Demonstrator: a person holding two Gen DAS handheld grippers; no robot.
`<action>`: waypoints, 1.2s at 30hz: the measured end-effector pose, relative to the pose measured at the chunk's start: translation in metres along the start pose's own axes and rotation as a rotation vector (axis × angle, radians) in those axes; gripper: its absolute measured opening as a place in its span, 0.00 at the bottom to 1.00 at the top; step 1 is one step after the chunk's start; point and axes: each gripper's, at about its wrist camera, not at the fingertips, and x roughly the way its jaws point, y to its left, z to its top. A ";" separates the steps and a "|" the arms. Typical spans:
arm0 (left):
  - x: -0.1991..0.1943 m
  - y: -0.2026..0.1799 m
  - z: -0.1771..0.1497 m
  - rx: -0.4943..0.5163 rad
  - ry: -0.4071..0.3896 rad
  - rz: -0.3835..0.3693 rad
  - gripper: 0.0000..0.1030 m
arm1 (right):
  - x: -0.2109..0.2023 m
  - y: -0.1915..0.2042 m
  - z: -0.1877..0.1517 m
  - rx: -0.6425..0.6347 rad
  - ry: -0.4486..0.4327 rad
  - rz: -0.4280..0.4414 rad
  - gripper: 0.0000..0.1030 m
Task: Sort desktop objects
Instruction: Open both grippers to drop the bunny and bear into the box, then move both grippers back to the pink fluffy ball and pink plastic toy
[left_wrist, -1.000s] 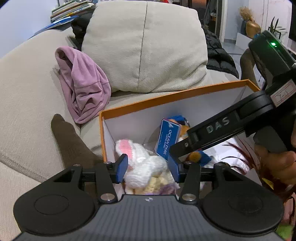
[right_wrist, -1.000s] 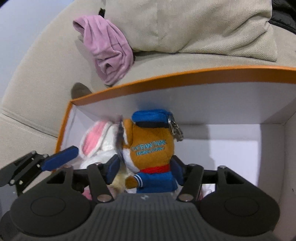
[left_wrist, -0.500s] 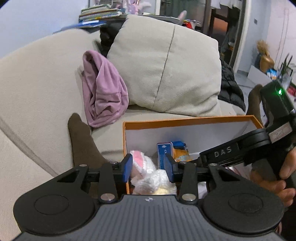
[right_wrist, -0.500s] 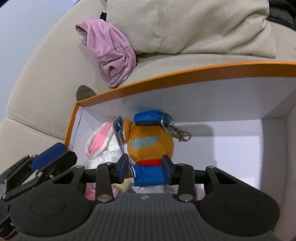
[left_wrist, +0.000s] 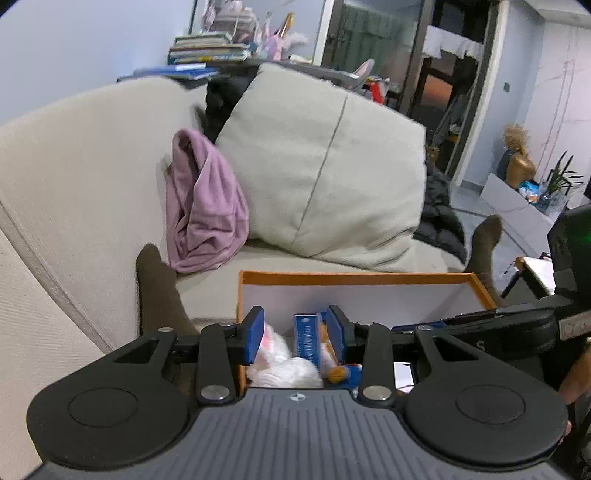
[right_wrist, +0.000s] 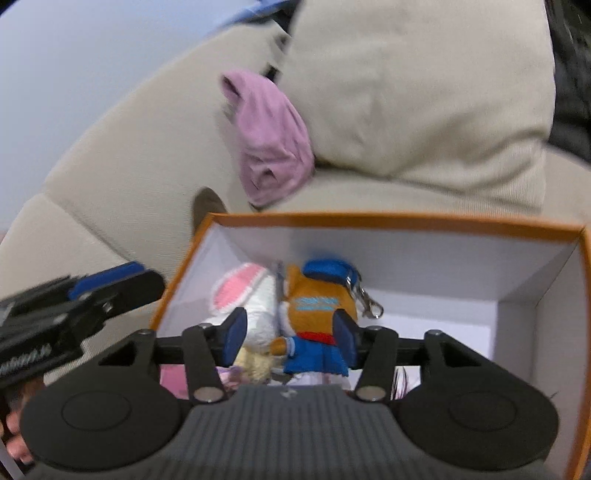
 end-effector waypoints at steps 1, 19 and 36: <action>-0.008 -0.005 -0.001 0.009 -0.010 -0.007 0.42 | -0.010 0.005 -0.003 -0.017 -0.023 0.005 0.60; -0.127 -0.069 -0.071 0.128 -0.066 -0.011 0.52 | -0.147 0.044 -0.118 -0.177 -0.323 -0.136 0.76; -0.124 -0.090 -0.156 -0.022 0.160 -0.151 0.53 | -0.160 -0.008 -0.231 0.056 -0.046 -0.238 0.60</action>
